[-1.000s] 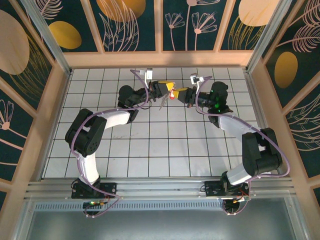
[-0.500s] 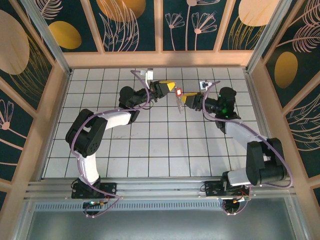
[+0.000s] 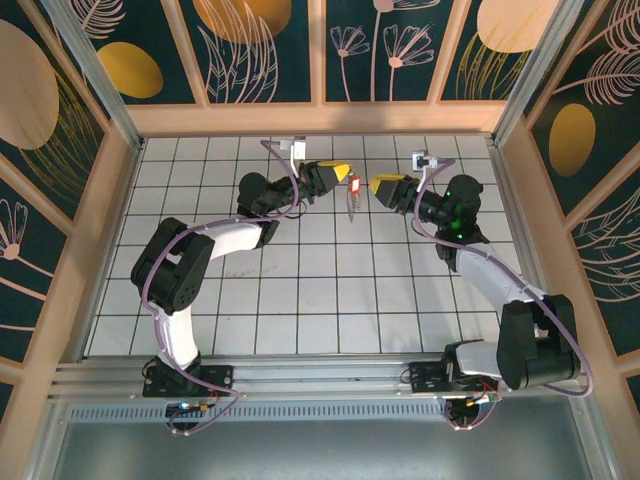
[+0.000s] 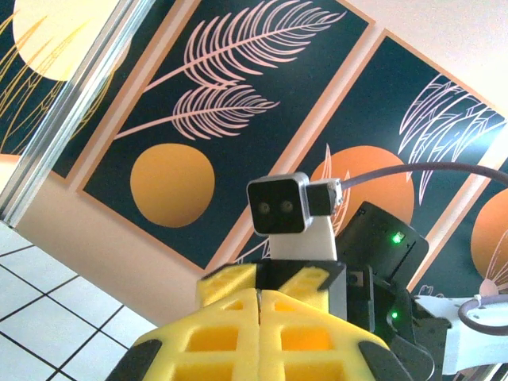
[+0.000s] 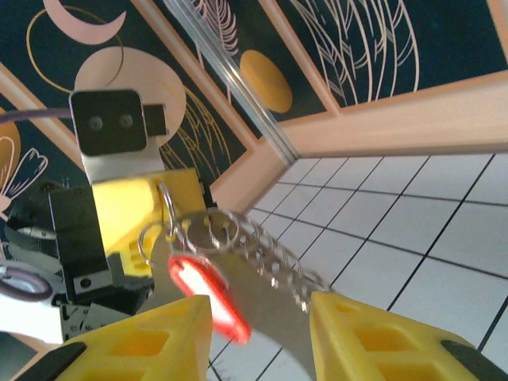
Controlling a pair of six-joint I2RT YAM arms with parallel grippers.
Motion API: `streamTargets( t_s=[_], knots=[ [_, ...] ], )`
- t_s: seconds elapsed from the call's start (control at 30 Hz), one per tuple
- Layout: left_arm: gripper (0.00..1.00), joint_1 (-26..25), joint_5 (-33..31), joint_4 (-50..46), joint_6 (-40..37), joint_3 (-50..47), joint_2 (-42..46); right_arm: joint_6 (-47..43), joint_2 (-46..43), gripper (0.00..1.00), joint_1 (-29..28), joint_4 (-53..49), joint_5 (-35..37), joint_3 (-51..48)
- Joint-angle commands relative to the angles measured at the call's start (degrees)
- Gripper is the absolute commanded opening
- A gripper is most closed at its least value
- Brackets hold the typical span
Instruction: Put the keys on the keyring
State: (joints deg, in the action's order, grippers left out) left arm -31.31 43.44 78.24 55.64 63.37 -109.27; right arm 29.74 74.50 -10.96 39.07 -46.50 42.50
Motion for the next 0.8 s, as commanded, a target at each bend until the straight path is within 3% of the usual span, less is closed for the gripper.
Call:
streamTargets(
  t_s=[0.0,0.43,0.77],
  knots=[
    [0.00,-0.3,0.5,3.5,-0.3,1.4,1.5,3.2,1.5,0.35,0.0,5.2,2.3,3.6],
    [0.00,-0.6,0.7,2.6,-0.8,2.7,0.8,0.8,6.4,0.17,-7.5,4.2,0.8,6.2],
    [0.00,-0.8,0.8,2.6,-0.8,3.1,0.4,-0.4,5.0,0.16,-7.0,3.5,2.1,3.1]
  ],
)
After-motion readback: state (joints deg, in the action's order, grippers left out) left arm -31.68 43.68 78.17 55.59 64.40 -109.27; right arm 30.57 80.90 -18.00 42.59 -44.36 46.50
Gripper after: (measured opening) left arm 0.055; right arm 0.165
